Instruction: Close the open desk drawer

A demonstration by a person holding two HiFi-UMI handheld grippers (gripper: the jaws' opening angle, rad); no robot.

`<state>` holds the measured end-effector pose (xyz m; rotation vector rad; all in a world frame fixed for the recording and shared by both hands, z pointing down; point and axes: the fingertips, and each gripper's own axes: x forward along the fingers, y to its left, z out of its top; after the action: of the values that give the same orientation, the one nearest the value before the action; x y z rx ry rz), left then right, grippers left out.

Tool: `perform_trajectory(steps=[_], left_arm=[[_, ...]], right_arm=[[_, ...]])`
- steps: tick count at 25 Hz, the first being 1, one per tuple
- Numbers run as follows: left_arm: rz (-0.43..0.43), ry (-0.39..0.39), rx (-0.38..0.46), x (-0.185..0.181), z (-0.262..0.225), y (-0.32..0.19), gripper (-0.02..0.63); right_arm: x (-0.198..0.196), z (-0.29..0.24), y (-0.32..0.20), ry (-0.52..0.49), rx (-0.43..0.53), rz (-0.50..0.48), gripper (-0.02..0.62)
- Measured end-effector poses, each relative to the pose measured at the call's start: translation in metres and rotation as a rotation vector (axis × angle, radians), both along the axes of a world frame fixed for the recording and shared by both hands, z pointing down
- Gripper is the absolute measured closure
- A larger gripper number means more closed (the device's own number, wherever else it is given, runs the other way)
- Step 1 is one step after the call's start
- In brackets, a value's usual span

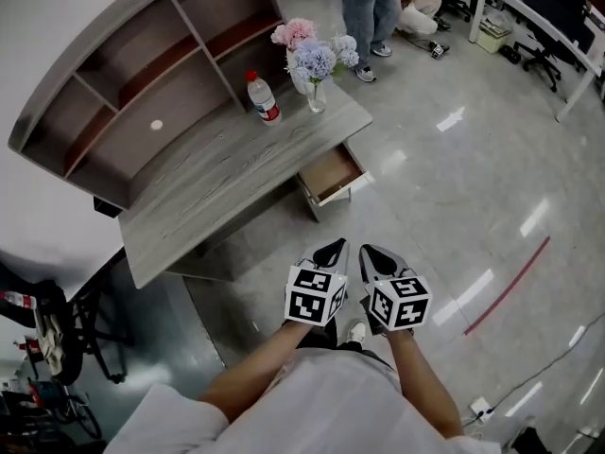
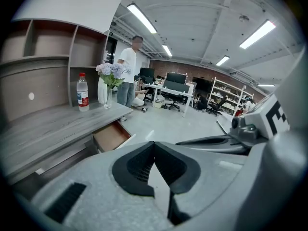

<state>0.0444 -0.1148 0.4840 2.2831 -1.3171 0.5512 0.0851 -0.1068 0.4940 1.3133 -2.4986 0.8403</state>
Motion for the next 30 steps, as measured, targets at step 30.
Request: perform_trajectory(steps=[30], left_arm=[[0.033,0.101,-0.073,-0.074,0.051,-0.19,0.603]], right_arm=[[-0.044,0.08,-0.188,-0.107,-0.244,0.156,0.592]])
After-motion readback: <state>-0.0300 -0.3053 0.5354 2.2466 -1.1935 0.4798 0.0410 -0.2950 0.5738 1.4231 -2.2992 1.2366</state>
